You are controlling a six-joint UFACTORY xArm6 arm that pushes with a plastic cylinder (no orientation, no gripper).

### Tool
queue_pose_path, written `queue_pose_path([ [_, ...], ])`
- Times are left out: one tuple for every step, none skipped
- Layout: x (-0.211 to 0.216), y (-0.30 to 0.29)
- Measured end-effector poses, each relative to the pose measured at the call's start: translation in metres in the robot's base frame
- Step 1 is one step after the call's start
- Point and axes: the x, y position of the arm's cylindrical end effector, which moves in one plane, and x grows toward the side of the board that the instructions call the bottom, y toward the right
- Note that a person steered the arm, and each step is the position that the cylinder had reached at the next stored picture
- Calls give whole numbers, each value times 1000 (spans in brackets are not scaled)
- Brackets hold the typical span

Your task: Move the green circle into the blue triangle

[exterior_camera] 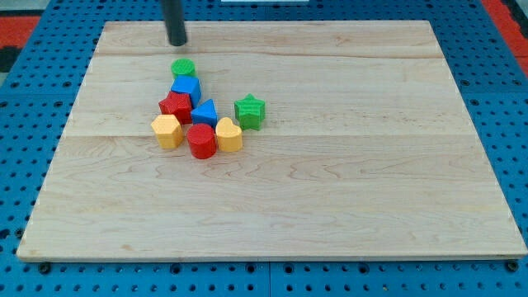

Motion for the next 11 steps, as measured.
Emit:
queue_pose_path([
  [46, 1],
  [53, 28],
  [72, 33],
  [67, 44],
  [41, 60],
  [68, 59],
  [80, 92],
  [80, 87],
  [74, 108],
  [61, 121],
  [64, 127],
])
